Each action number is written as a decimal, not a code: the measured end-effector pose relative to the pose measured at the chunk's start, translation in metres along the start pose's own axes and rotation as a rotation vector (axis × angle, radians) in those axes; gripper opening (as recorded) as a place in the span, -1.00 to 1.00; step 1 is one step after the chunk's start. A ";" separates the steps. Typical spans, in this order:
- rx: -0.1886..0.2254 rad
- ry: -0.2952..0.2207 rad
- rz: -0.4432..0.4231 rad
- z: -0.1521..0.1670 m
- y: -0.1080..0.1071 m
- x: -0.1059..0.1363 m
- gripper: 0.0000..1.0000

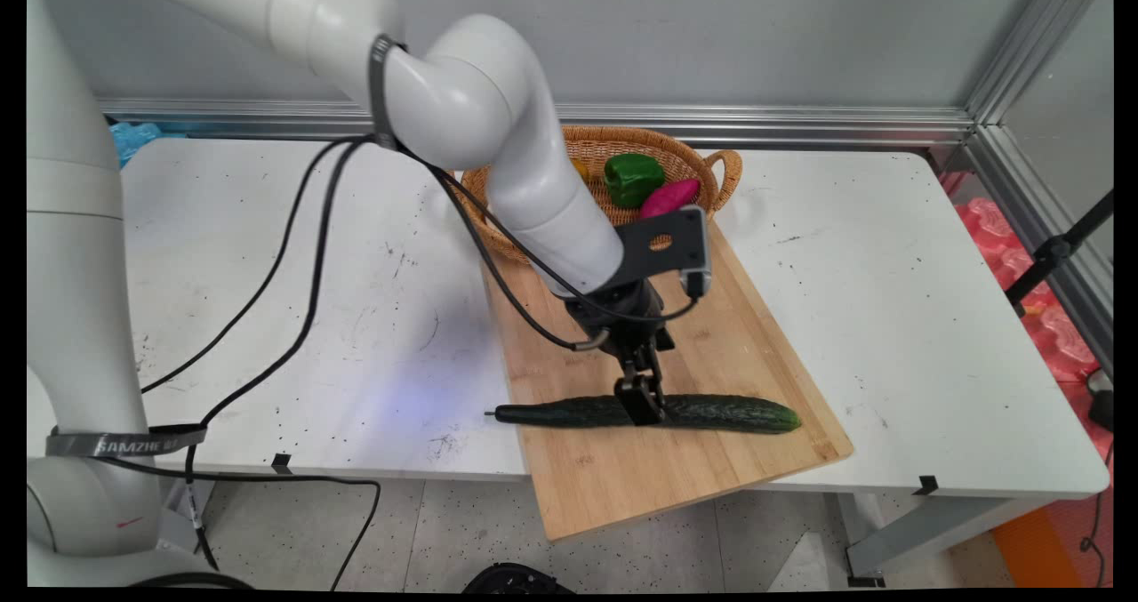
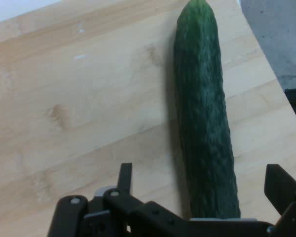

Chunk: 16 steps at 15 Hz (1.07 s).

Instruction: Pick up the cucumber from the cutting board, then place the picked object in the vegetable basket

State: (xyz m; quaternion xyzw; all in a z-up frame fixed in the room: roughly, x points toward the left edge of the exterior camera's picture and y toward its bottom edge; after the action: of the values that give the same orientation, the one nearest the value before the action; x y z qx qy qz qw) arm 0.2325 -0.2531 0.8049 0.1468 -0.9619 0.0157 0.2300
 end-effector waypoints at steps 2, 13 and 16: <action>0.000 -0.011 0.004 0.010 0.000 0.004 1.00; -0.008 -0.043 0.047 0.034 0.003 0.014 -1.00; -0.006 -0.044 0.064 0.031 0.002 0.016 -1.00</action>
State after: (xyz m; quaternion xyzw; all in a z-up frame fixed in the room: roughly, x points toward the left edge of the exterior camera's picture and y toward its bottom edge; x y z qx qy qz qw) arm 0.2049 -0.2590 0.7841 0.1153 -0.9710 0.0168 0.2088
